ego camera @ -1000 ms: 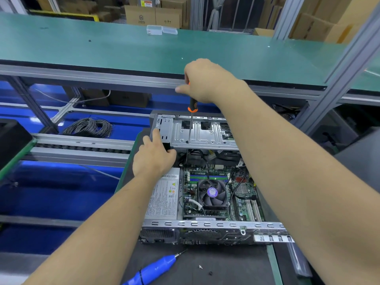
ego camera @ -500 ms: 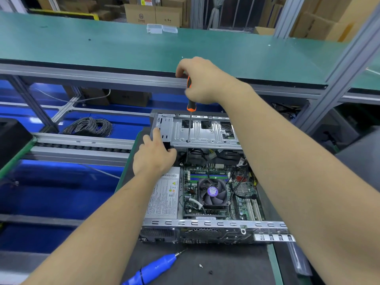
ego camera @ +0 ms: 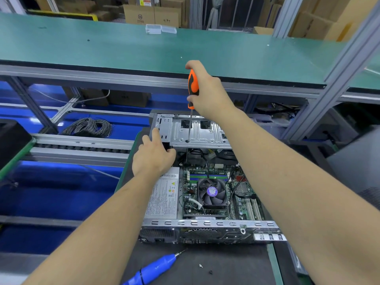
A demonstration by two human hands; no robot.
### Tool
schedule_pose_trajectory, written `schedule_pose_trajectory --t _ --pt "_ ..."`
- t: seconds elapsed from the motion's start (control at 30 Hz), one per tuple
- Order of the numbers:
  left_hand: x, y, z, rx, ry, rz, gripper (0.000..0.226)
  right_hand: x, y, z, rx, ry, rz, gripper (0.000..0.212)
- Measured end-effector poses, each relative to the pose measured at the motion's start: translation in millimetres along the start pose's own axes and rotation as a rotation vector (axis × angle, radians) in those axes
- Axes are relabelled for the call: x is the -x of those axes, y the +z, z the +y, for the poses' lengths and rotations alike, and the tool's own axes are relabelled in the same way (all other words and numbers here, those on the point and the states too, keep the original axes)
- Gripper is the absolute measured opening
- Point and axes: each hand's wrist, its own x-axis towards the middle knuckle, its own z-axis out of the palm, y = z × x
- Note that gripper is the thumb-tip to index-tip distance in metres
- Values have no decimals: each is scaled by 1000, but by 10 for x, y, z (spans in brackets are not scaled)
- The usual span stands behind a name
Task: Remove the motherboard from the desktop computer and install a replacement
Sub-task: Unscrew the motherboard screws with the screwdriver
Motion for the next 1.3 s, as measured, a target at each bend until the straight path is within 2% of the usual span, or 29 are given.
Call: schedule_pose_trajectory --t 0.33,0.43,0.5,0.57,0.63,0.67,0.73,0.83,0.9,0.93,1.0,1.07,1.17,1.23,1.27,1.3 --pt "-18 9 10 -7 -7 -8 68 -58 -104 -49 6 -10 66 71" --pt "13 -2 40 -107 14 38 63 -70 -133 -50 -6 -10 77 73" --pt "46 -34 50 -218 137 149 48 -75 -156 -53 -15 -11 78 73" --pt "80 -78 115 -230 345 199 27 -88 -178 -50 -18 -25 84 73" --pt "123 -93 260 -190 538 66 13 -116 -202 -43 -6 -39 100 74" --pt "149 -73 370 -132 549 -32 15 -128 -211 -39 -6 -41 104 74" --pt "212 29 655 157 339 -209 15 -150 -226 -32 -8 -41 102 74" --pt "352 287 1048 902 -273 -436 15 -185 -248 -25 -11 -39 96 74" --pt "384 386 1111 1273 -685 -503 12 -216 -266 -22 -8 -40 97 74" --pt "371 425 1074 1362 -807 -482 16 -232 -272 -22 -3 -43 97 74" --pt "302 521 961 1386 -873 -409 28 -255 -276 -35 6 -45 90 74" --pt "261 648 917 1188 -827 -286 34 -273 -282 -49 8 -44 75 75" --pt "229 780 936 844 -756 -97 23 -291 -295 -68 7 -51 57 75" --pt "195 776 959 890 -795 -140 16 -307 -311 -79 -1 -58 62 75" --pt "192 783 953 961 -849 -169 20 -314 -320 -84 0 -61 67 75" --pt "139 799 947 936 -857 -224 24 -322 -328 -86 5 -64 72 74"
